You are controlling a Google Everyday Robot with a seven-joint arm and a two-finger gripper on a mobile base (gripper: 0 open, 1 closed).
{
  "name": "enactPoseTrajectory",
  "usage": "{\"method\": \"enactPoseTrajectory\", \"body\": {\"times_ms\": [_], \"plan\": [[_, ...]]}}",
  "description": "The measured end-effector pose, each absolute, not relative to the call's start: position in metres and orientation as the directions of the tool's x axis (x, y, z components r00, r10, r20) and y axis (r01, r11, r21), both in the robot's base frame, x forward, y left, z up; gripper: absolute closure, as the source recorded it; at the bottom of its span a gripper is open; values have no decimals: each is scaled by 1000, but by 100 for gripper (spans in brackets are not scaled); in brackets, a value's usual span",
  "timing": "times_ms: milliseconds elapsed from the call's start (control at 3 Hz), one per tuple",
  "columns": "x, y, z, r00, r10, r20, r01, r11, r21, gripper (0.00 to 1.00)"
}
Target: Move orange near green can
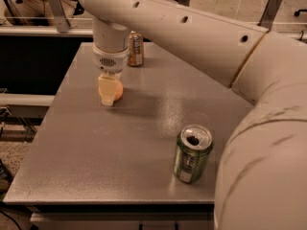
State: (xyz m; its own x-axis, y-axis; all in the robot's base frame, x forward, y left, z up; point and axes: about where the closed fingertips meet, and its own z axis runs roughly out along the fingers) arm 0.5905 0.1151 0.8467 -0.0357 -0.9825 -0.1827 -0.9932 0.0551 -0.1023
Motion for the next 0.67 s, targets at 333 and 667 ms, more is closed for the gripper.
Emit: {"method": "enactPoseTrajectory", "body": {"times_ms": [333, 667], "plan": [[584, 111, 854, -47, -982, -183, -993, 66, -102, 72], [577, 94, 868, -87, -979, -184, -987, 110, -118, 95]]}}
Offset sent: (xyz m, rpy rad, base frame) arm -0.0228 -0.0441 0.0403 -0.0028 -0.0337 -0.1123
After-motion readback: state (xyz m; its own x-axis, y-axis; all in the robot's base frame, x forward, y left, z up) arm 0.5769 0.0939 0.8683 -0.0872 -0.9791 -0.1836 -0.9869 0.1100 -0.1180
